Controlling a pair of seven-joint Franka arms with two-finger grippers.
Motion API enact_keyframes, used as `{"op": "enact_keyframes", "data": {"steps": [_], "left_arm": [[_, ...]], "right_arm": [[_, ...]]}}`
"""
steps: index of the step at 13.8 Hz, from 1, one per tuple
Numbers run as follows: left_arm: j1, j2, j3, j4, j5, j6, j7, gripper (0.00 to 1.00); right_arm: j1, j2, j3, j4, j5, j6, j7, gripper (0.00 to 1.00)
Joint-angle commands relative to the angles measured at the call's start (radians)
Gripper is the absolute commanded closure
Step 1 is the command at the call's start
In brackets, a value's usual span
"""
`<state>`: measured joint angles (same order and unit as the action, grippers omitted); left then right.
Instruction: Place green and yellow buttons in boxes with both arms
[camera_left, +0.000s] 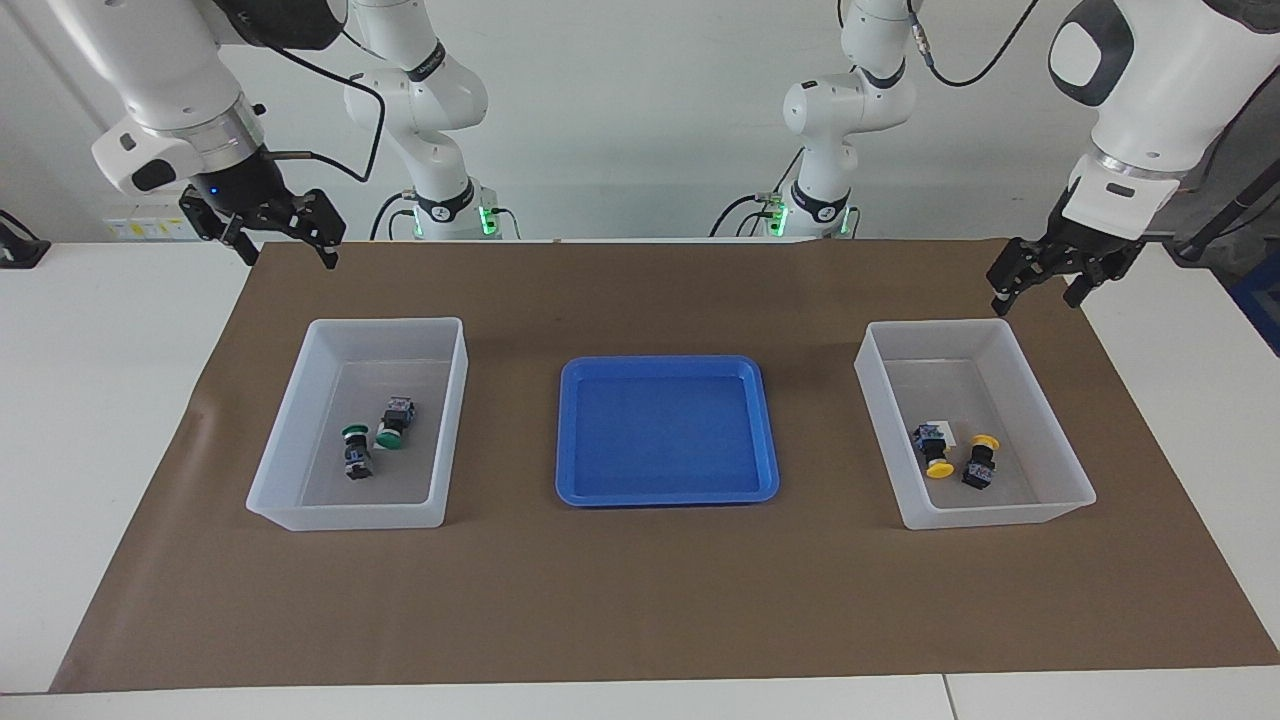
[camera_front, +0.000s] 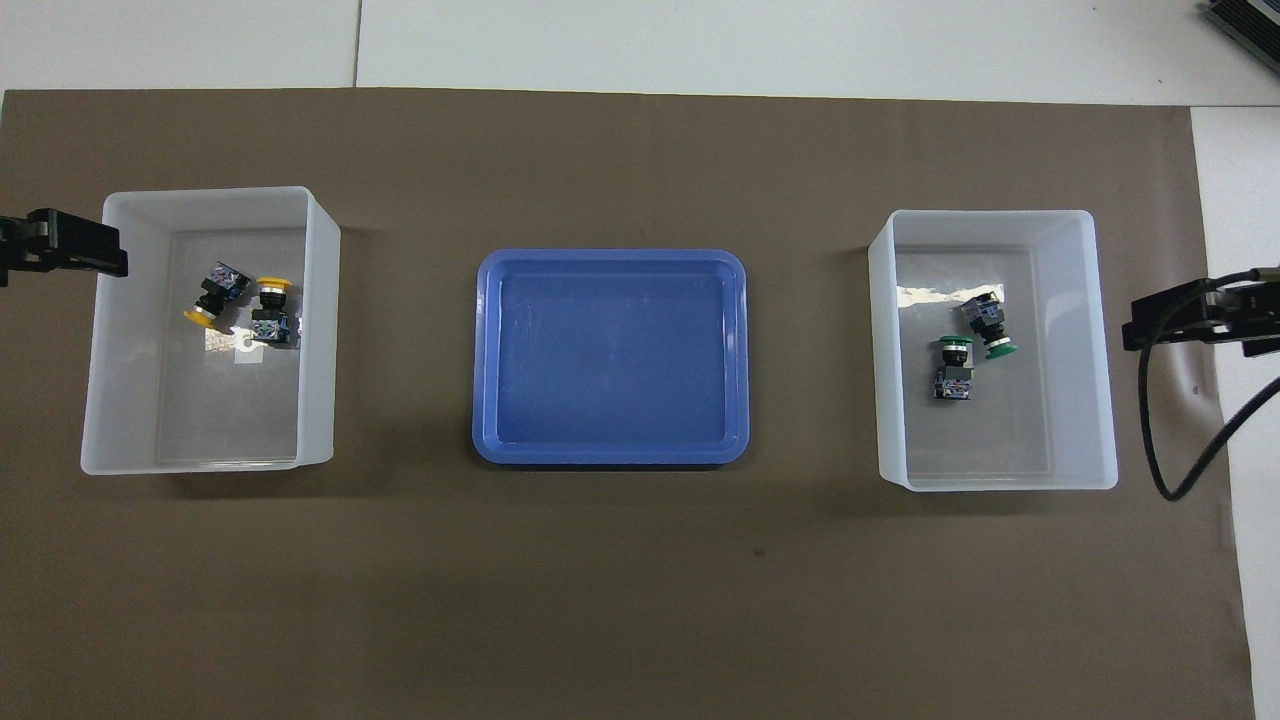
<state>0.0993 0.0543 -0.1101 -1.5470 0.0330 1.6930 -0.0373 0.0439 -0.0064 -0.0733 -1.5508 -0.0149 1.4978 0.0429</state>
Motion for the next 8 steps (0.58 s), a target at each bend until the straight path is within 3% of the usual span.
{"op": "enact_keyframes", "data": {"steps": [1, 8], "left_arm": [[-0.006, -0.031, 0.003, -0.035, -0.013, 0.008, 0.007, 0.0], [-0.033, -0.039, -0.008, -0.035, -0.018, -0.013, -0.049, 0.0]], "right_arm": [[-0.015, -0.026, 0.015, -0.035, -0.002, 0.031, 0.018, 0.0], [-0.013, -0.023, 0.017, -0.034, -0.024, 0.058, 0.023, 0.0]]}}
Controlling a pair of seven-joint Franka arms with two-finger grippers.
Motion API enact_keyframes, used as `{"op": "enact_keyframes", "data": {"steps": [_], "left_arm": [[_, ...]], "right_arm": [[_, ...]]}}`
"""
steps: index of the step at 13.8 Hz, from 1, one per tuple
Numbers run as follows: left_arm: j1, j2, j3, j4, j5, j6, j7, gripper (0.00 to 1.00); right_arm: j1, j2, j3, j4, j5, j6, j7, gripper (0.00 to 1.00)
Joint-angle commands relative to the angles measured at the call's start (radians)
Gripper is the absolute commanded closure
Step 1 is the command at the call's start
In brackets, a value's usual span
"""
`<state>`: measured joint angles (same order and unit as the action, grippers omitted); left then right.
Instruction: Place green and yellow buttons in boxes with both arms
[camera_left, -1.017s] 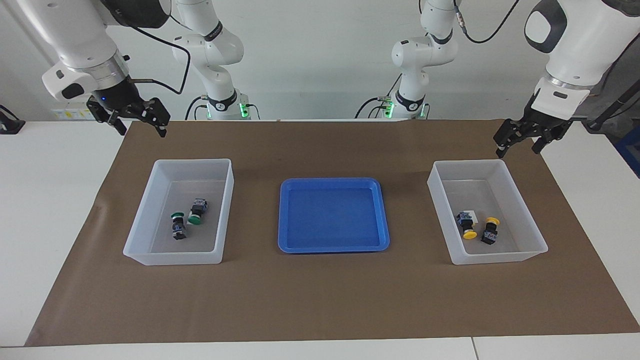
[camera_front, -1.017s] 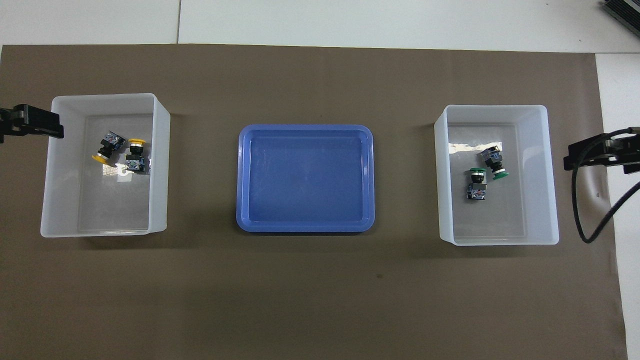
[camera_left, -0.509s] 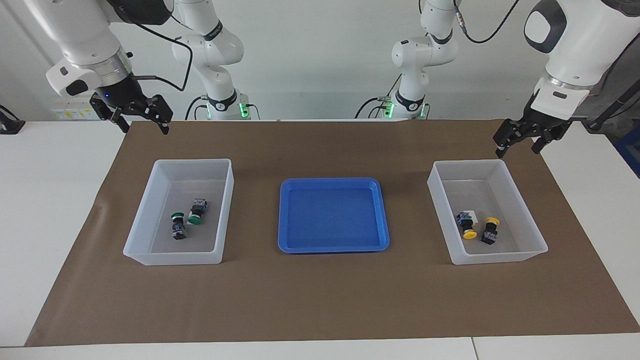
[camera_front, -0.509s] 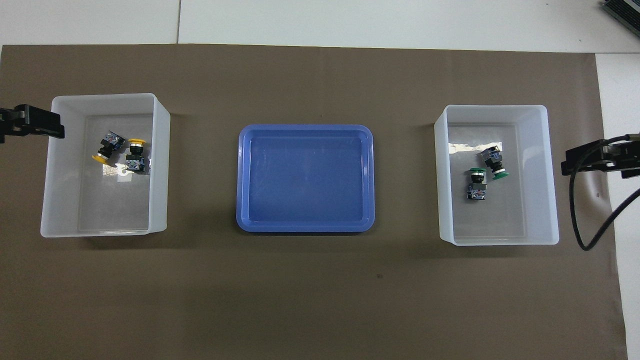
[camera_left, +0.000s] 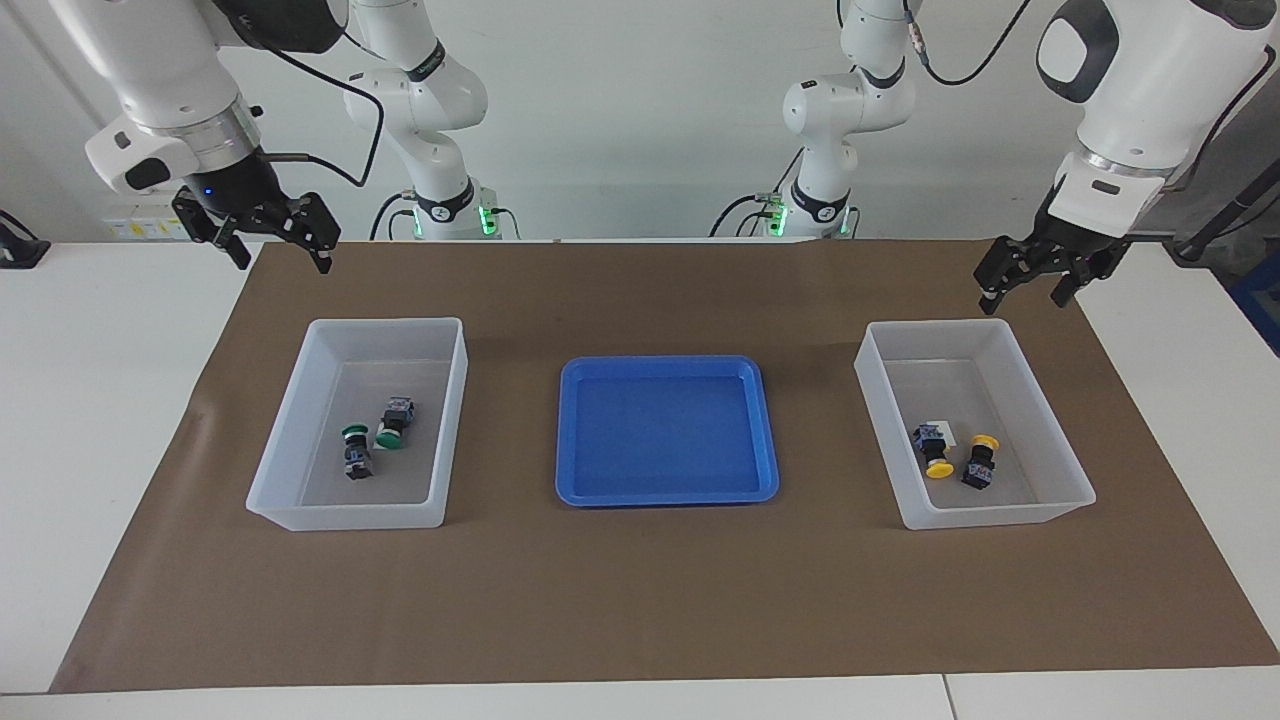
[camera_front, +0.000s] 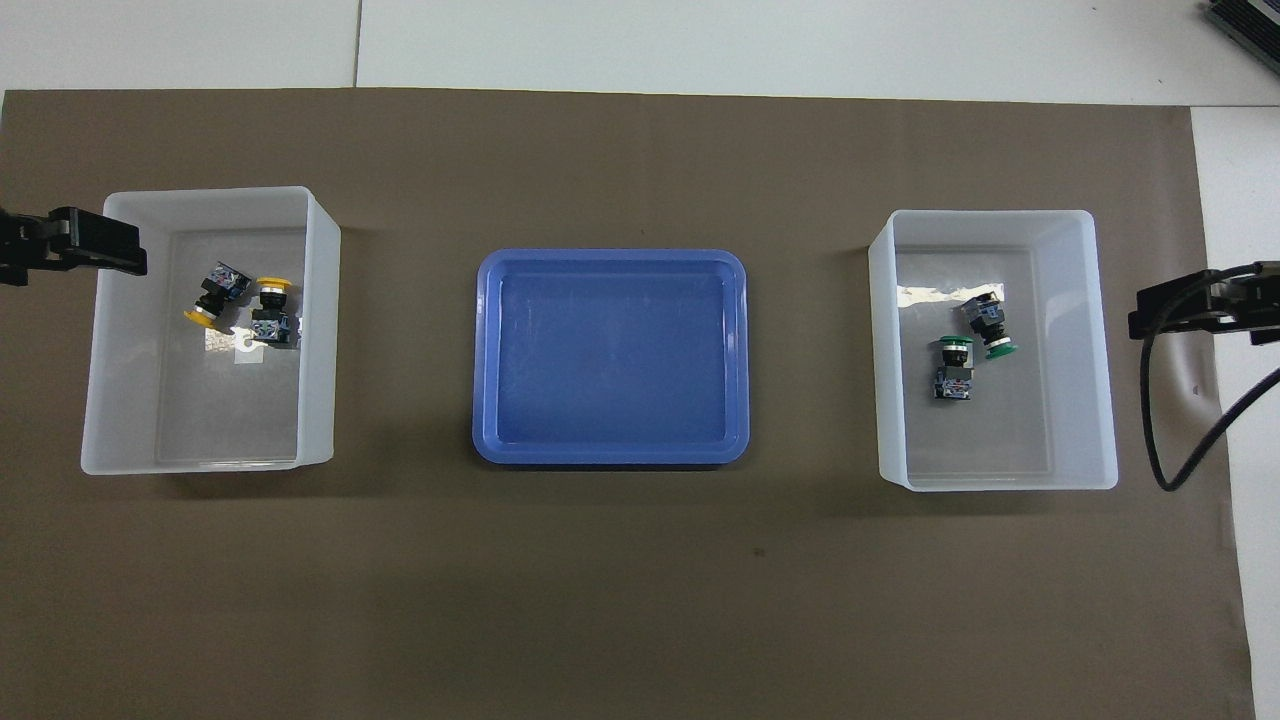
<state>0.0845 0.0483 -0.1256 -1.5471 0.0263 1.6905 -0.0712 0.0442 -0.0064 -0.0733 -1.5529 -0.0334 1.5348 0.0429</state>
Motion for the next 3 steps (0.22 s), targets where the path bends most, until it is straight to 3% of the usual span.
{"op": "enact_keyframes", "data": {"steps": [1, 3], "left_arm": [[-0.02, -0.033, 0.008, -0.033, -0.011, -0.031, -0.013, 0.0], [-0.02, -0.033, 0.006, -0.033, -0.013, -0.037, -0.007, 0.0]], "right_arm": [[-0.015, -0.021, 0.015, -0.03, -0.005, 0.022, 0.019, 0.0], [-0.015, -0.023, 0.017, -0.033, -0.005, 0.016, 0.019, 0.0]]}}
